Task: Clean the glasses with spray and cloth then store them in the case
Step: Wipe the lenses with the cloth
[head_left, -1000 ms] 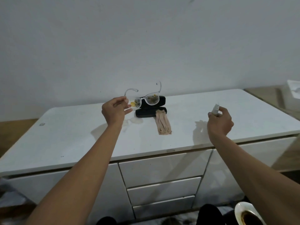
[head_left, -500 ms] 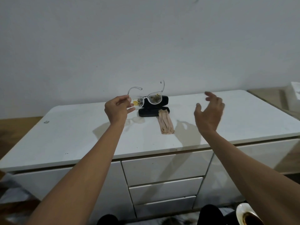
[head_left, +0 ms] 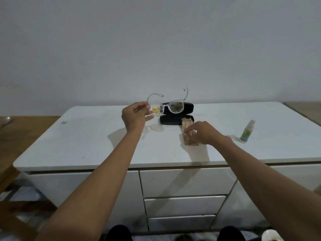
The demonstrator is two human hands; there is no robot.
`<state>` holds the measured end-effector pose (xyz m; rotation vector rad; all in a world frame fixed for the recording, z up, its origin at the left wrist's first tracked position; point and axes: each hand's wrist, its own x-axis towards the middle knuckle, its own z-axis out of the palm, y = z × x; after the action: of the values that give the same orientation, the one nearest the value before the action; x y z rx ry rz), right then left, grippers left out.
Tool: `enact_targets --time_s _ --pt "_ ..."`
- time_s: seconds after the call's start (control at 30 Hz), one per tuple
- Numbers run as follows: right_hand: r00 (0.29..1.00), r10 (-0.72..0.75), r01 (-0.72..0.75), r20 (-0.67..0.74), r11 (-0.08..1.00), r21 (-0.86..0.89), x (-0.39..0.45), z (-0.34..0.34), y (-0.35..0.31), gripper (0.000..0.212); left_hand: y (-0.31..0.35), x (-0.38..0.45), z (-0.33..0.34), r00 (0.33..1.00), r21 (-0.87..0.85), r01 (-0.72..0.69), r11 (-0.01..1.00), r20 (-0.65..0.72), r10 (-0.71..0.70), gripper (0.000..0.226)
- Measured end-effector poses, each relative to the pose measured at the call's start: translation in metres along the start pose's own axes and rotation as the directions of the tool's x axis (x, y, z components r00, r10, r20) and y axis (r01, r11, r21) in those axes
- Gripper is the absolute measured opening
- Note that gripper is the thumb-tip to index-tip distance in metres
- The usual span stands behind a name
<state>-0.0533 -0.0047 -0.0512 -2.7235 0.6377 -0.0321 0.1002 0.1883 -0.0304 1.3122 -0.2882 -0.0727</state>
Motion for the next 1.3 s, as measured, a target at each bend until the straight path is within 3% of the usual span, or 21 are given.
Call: enact_targets --time_s 0.07,0.13,0.4,0.47,0.53,0.57,0.63,0.7,0.77,0.87,0.97,1.03,1.2,1.3 --pt "0.996 -0.014 0.022 0.086 0.996 -0.091 0.0 -0.002 -0.003 0.034 -0.001 0.001 0.0 1.0 0.004 0.006 1.0 -0.001 -0.006 0.014" --pt "0.996 -0.023 0.032 0.082 0.993 -0.117 -0.001 -0.004 -0.005 0.032 -0.002 0.002 -0.001 1.0 0.004 0.01 1.0 -0.007 -0.01 0.014" --pt "0.981 -0.116 0.101 -0.157 0.99 -0.097 0.001 0.019 0.0 0.016 -0.012 -0.001 -0.002 0.999 0.01 0.048 0.999 -0.025 -0.048 0.014" --pt "0.983 -0.057 0.058 -0.177 0.998 0.003 0.0 0.019 -0.003 0.015 -0.013 -0.002 -0.003 0.998 0.012 0.051 0.999 -0.033 -0.05 0.014" --pt "0.977 0.089 -0.028 -0.194 0.955 0.295 0.0 0.016 -0.01 0.016 -0.01 -0.003 -0.005 0.998 0.011 0.047 0.999 -0.043 -0.046 0.013" --pt "0.964 0.195 -0.082 -0.179 0.863 0.498 0.001 0.013 -0.013 0.018 -0.009 -0.002 -0.007 0.998 0.01 0.043 0.999 -0.049 -0.043 0.013" --pt "0.944 0.321 -0.125 -0.072 0.552 0.824 -0.002 0.008 -0.02 0.017 -0.007 -0.001 -0.009 0.998 0.013 0.033 0.999 -0.062 -0.033 0.012" --pt "0.967 0.252 -0.081 0.026 0.211 0.974 -0.002 0.006 -0.027 0.018 -0.005 -0.001 -0.01 0.997 0.025 0.021 0.999 -0.078 -0.019 0.012" --pt "0.988 0.157 -0.007 0.001 0.035 0.999 -0.001 -0.001 -0.034 0.024 -0.003 -0.001 -0.012 0.996 0.035 0.004 0.999 -0.084 -0.001 0.012" --pt "0.989 0.11 0.092 -0.098 0.052 0.994 -0.004 -0.013 -0.051 0.014 0.0 -0.003 -0.011 0.997 0.044 -0.021 0.999 -0.078 0.024 0.01" --pt "0.948 0.286 0.123 -0.142 0.085 0.989 0.0 -0.016 -0.067 0.025 0.003 -0.008 -0.007 0.997 0.04 -0.029 0.999 -0.065 0.031 0.01" --pt "0.905 0.375 0.16 -0.199 0.133 0.978 0.004 -0.015 -0.075 0.021 0.006 -0.011 -0.005 0.998 0.033 -0.032 0.999 -0.055 0.034 0.009" --pt "0.852 0.422 0.201 -0.311 0.284 0.937 0.01 -0.013 -0.087 0.038 0.015 -0.015 0.0 0.998 0.016 -0.036 0.999 -0.046 0.037 0.01" --pt "0.832 0.425 0.23 -0.356 0.319 0.919 0.01 -0.014 -0.089 0.022 0.021 -0.017 0.0 0.998 0.008 -0.04 0.999 -0.038 0.04 0.01"
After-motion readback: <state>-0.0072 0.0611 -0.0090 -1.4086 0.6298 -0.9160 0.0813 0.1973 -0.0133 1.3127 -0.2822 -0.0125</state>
